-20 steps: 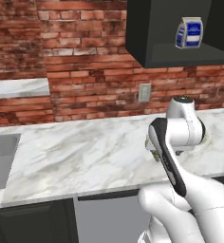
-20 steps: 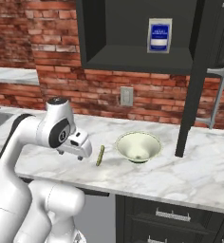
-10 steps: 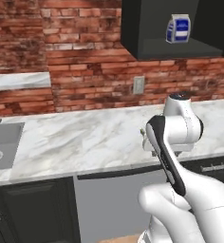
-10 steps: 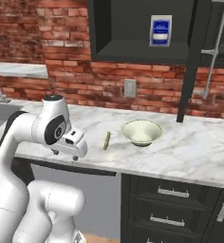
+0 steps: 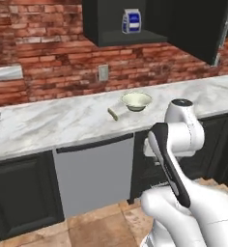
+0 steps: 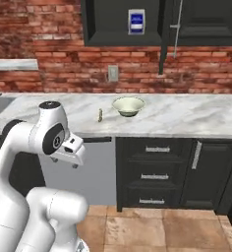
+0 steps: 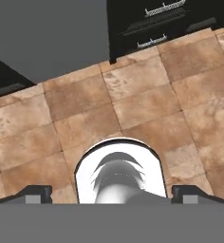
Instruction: Pick the egg and butter from the fridge and place them by the bowl for mixing.
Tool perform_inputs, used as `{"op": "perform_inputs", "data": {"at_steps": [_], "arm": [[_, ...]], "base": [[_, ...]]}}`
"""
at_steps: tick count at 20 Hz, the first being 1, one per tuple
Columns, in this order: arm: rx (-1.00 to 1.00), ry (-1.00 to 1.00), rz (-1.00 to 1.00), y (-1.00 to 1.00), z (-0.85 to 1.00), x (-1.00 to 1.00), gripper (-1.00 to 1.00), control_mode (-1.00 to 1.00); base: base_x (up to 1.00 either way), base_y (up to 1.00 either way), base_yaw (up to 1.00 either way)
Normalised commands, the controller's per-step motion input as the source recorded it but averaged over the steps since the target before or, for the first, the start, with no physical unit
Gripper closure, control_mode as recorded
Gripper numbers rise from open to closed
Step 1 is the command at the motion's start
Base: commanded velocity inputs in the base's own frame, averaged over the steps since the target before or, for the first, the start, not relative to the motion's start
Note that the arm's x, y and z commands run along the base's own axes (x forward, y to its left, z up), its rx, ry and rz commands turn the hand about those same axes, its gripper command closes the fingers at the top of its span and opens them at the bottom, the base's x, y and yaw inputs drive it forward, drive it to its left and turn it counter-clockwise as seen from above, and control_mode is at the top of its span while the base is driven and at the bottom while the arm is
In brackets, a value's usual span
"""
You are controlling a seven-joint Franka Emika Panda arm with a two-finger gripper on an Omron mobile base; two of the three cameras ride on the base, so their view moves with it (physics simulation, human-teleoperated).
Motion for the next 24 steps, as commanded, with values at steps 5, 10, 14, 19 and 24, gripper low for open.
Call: {"op": "perform_inputs", "data": {"at_steps": [5,10,14,19,24], "arm": [[0.0,0.0,0.0,0.0,0.0,0.0,-1.0,1.0],[0.0,0.0,0.0,0.0,0.0,0.0,-1.0,1.0],[0.0,0.0,0.0,0.0,0.0,0.0,-1.0,1.0],[0.0,0.0,0.0,0.0,0.0,0.0,-1.0,1.0],[0.0,0.0,0.0,0.0,0.0,0.0,-1.0,1.0]], "base": [[-0.06,-0.12,-0.76],[0.0,-0.12,-0.92],[0.0,-0.11,-0.96],[0.0,-0.15,-0.94],[0.0,-0.43,-0.87]]}}
